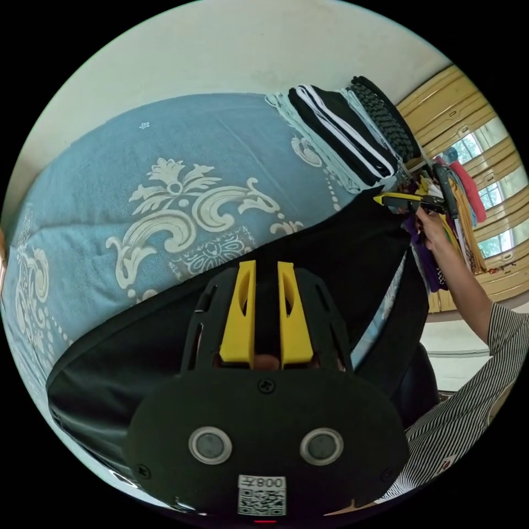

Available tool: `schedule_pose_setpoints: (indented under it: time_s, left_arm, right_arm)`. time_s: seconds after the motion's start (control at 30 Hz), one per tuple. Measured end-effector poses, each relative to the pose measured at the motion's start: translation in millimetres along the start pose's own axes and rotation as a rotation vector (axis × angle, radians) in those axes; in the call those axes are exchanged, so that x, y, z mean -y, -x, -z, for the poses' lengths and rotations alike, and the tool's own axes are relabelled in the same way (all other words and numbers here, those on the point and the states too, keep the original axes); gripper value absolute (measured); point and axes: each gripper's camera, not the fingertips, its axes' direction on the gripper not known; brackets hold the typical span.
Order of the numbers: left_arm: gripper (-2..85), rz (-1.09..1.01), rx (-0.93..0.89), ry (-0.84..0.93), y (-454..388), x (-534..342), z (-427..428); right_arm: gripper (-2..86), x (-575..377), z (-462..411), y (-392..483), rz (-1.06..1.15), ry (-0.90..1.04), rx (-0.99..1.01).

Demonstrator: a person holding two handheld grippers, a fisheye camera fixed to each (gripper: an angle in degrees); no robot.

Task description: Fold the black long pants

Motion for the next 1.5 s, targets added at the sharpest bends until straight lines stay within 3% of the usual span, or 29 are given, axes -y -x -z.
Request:
schedule_pose_setpoints:
  time_s: [0.27,0.47,0.53,0.67,0.83,1.0,1.17,1.37,1.5]
  left_arm:
    - [0.5,-0.065,0.092,-0.025,-17.5,-36.4,17.2]
    - [0.3,-0.099,0.085,-0.154,-19.5,-67.8,58.4]
    - [0.5,-0.083,0.088,-0.123,-13.2,-73.2,56.5]
    - [1.2,-0.02,0.051,-0.136,5.4,-108.5,75.7]
    - [2.1,0.102,0.023,-0.189,46.6,-209.6,127.0]
    - [2.0,0.376,0.034,-0.187,105.2,-353.0,170.1]
    - [0.7,0.646,0.124,-0.02,149.4,-460.4,157.2]
    - [0.2,0.636,0.112,-0.17,142.6,-509.1,202.5]
    - [0.1,0.617,0.197,-0.107,130.3,-534.9,199.4]
  right_arm:
    - [0.7,-26.2,20.7,6.9,-0.037,-0.063,0.036]
    - [0.1,-65.4,92.2,13.7,-0.043,-0.366,0.03]
    - [0.1,-63.3,88.6,14.4,-0.053,-0.337,0.022]
    - [-0.3,-53.4,55.4,6.9,-0.154,-0.1,0.023]
    - [-0.3,-83.4,84.6,6.0,-0.18,-0.171,0.057]
    - [-0.1,-126.8,115.9,38.8,-0.034,-0.195,0.301]
    - [0.0,-132.7,85.4,103.7,0.084,0.048,0.09]
    - [0.0,-132.7,144.0,138.9,0.086,-0.028,0.166]
    - [0.1,-169.8,173.5,201.6,0.215,-0.006,0.204]
